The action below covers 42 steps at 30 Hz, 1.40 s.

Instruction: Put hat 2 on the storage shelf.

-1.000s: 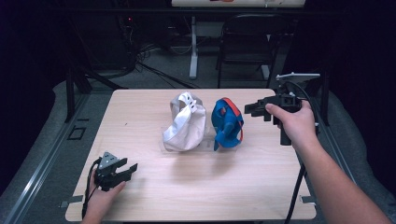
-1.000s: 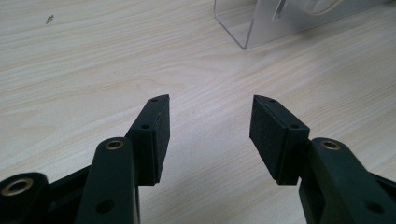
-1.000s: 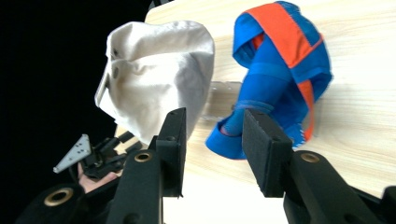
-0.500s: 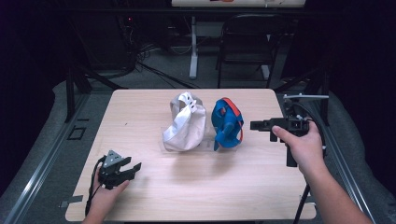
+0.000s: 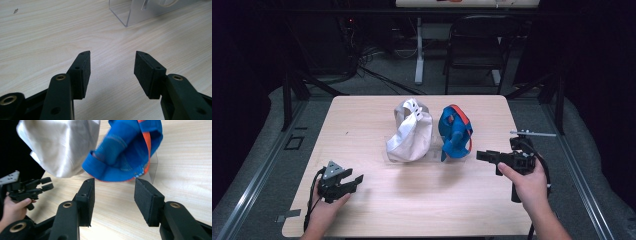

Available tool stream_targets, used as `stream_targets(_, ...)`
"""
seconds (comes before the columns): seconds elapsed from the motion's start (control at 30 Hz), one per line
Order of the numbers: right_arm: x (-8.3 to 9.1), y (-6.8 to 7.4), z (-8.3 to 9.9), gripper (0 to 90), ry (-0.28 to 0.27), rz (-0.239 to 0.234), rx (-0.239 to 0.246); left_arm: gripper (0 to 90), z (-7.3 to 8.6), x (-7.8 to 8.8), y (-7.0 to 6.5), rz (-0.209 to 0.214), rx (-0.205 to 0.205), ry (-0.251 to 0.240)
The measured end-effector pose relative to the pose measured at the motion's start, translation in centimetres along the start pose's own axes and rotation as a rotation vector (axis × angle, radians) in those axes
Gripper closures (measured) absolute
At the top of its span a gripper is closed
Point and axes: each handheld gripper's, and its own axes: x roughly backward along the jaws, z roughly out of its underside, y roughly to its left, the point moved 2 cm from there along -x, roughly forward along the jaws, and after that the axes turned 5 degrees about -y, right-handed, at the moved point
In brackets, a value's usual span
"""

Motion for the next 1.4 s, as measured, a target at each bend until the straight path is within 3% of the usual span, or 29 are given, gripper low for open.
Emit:
stream_targets(0.23, -1.4, -1.4, 3.6, 49.6, -0.013, 0.007, 0.007, 47.7, 0.0, 0.0, -0.1, 0.0, 0.005, -0.003)
stream_targets(0.37, -1.6, -1.7, 5.3, 47.5, -0.06, 0.039, 0.052, 47.7, 0.1, -0.2, -0.2, 0.003, 0.004, 0.0)
stream_targets(0.47, -1.9, -1.8, 6.4, 49.9, -0.061, 0.05, 0.066, 47.7, 0.2, -0.4, -0.3, 0.005, 0.0, 0.001)
stream_targets(0.53, -2.1, -2.0, 7.1, 49.2, -0.069, 0.024, 0.064, 47.7, 0.2, -0.4, -0.4, 0.006, -0.001, 0.004)
stream_targets(0.73, -3.1, -2.7, 8.9, 46.5, -0.109, 0.044, 0.116, 47.4, 0.3, -0.5, -0.4, 0.009, 0.001, 0.009)
stream_targets(0.83, -3.4, -2.9, 9.3, 46.0, -0.116, 0.026, 0.098, 47.2, 0.3, -0.6, -0.4, 0.008, 0.002, 0.006)
stream_targets(1.0, -4.0, -3.5, 10.3, 44.9, -0.129, 0.069, 0.1, 47.0, 0.3, -0.5, -0.4, 0.011, -0.001, 0.015)
stream_targets(1.1, -4.5, -4.1, 10.9, 44.0, -0.112, 0.071, 0.064, 46.9, 0.4, -0.5, -0.4, 0.012, -0.005, 0.012)
stream_targets(1.4, -6.0, -4.3, 11.8, 42.4, -0.058, 0.069, 0.093, 46.8, 0.4, -0.7, -0.4, 0.013, 0.002, 0.01)
